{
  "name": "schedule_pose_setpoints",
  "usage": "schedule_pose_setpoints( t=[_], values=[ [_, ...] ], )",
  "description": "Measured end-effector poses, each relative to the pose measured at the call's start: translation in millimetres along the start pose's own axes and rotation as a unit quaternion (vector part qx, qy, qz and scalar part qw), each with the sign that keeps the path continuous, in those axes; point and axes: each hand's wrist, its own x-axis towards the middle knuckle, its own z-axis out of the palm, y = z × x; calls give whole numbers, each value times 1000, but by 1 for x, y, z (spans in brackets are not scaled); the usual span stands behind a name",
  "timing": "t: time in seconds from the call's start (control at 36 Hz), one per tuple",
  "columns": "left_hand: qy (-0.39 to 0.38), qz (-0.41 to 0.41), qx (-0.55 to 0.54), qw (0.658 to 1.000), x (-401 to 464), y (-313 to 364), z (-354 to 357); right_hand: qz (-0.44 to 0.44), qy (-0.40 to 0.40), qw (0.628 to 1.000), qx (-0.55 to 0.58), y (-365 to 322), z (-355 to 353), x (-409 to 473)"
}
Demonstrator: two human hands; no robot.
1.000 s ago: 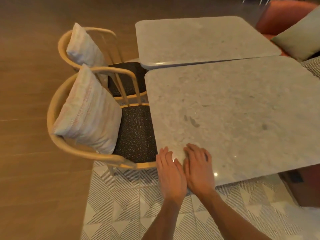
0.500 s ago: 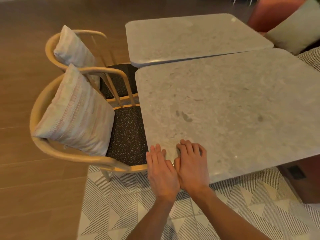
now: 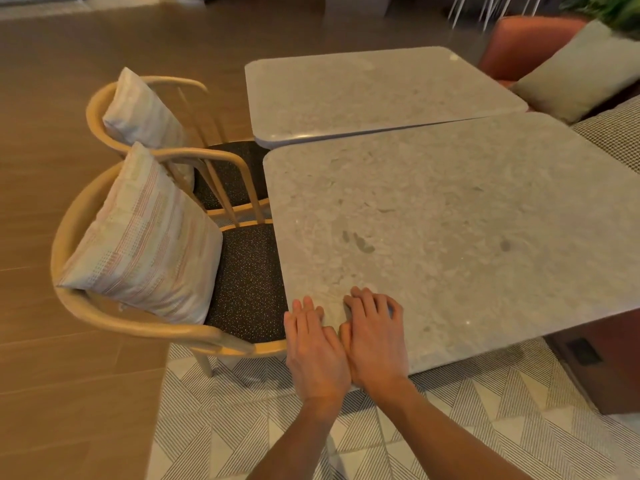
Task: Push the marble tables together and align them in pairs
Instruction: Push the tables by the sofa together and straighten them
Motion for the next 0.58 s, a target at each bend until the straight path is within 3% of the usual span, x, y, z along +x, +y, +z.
schedule_pose_setpoints(
  t=[0.58],
  values=[
    [-31,16,-20,999,19,-8,3,2,36,999,8,-3,8,14]
  ],
)
